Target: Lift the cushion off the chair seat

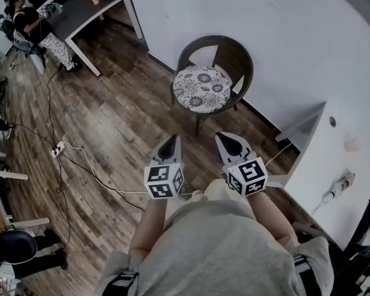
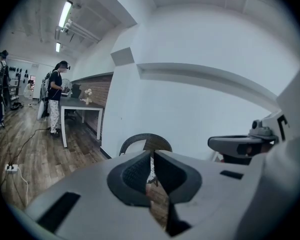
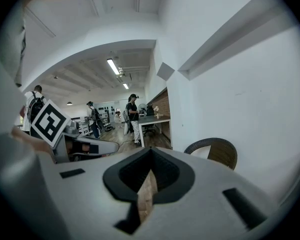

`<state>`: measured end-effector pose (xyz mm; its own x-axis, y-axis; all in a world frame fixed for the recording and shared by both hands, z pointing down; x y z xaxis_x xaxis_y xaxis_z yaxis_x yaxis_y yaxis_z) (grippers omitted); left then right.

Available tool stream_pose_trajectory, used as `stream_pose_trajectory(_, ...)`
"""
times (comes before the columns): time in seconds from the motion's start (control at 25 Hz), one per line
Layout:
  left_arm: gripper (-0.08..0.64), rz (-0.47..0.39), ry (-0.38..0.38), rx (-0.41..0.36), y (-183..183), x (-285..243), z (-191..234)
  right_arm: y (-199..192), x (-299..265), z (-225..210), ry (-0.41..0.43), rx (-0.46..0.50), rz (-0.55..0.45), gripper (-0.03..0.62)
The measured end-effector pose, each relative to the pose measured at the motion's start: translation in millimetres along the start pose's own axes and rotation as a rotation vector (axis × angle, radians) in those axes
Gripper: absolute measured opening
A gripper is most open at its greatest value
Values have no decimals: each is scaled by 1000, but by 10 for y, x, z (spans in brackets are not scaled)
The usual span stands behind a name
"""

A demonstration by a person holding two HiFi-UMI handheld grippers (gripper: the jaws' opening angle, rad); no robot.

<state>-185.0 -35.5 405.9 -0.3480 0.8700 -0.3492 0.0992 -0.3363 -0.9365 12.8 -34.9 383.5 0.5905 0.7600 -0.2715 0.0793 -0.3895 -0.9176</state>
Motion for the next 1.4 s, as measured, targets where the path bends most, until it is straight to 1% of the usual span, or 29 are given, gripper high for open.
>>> stream_pose_trajectory(0.2, 15, 26, -4, 6, -5, -272, 51, -63, -122, -164, -1, -24, 27, 3)
stream_pose_trajectory(0.28, 48, 39, -14, 12, -15, -415, 61, -70, -212, -270, 5, -32, 39, 3)
stream_pose_trajectory(0.4, 68, 52, -20, 7, -27, -636, 103, -36, -403, -427, 21, -34, 51, 3)
stream_pose_trajectory(0.56, 125, 76, -27, 3, -83, -1001, 169, 27, -703, -700, 46, -40, 64, 3)
stream_pose_trajectory(0.68, 162, 83, -34, 9, -148, -1303, 240, 42, -924, -922, 47, -49, 84, 3)
stream_pose_trajectory(0.88, 200, 99, -39, 2, -218, -1803, 356, 56, -1232, -1250, 43, -73, 120, 3)
stream_pose_trajectory(1.04, 212, 117, -49, 5, -304, -2128, 439, 52, -1435, -1452, 31, -85, 142, 3)
stream_pose_trajectory(1.4, 225, 214, -61, 19, -722, -2884, 531, -43, -1822, -1876, 10, -123, 182, 3)
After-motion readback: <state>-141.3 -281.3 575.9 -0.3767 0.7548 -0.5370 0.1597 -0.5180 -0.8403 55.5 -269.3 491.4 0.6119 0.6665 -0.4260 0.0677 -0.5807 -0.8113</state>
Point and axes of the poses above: the fingertips, and each gripper's own axes: x backward along the fingers, z to its left, y out of its top, the point moved 8 cm from there along x, backward along the fingers, and after that the axes turned 12 degrees about -x, right-handed, at the moved point
